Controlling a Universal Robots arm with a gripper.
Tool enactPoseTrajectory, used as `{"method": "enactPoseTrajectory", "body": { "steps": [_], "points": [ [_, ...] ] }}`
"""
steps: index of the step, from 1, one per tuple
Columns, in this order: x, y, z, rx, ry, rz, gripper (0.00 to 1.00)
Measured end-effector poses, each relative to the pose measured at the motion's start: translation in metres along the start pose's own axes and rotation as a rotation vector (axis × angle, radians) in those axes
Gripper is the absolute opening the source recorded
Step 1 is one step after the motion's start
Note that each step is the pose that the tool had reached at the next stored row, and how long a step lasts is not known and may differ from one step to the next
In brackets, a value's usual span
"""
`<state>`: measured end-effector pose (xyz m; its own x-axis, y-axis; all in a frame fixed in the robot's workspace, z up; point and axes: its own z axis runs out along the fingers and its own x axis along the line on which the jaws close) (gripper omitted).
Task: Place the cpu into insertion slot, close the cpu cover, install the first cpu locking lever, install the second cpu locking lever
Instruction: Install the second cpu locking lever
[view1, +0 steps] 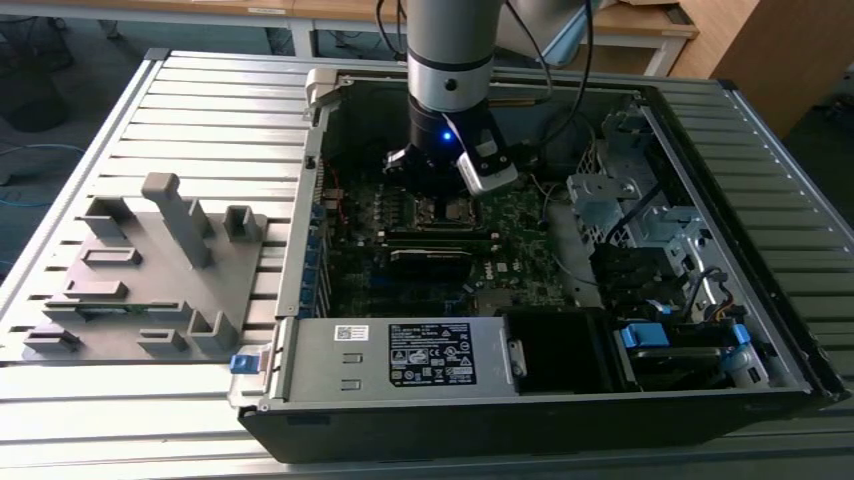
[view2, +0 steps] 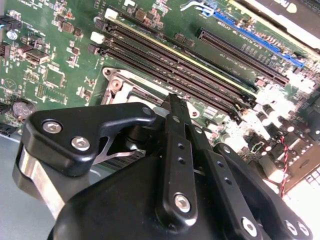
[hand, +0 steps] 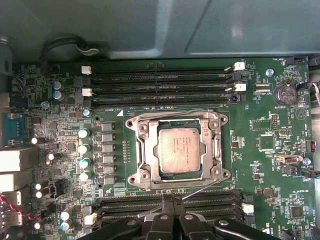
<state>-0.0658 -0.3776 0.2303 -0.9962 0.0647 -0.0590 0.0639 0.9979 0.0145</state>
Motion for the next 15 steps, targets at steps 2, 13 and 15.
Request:
{"method": "enactPoseTrajectory", "body": {
  "steps": [2, 13, 15],
  "points": [
    [0.0, 0.0, 0.0005, 0.0, 0.0, 0.0, 0.1],
    [0.0001, -0.0001, 0.0021, 0.0003, 0.0002, 0.0, 0.1],
    [0.0002, 0.0, 0.0028, 0.0002, 0.0001, 0.0, 0.1]
  ]
}}
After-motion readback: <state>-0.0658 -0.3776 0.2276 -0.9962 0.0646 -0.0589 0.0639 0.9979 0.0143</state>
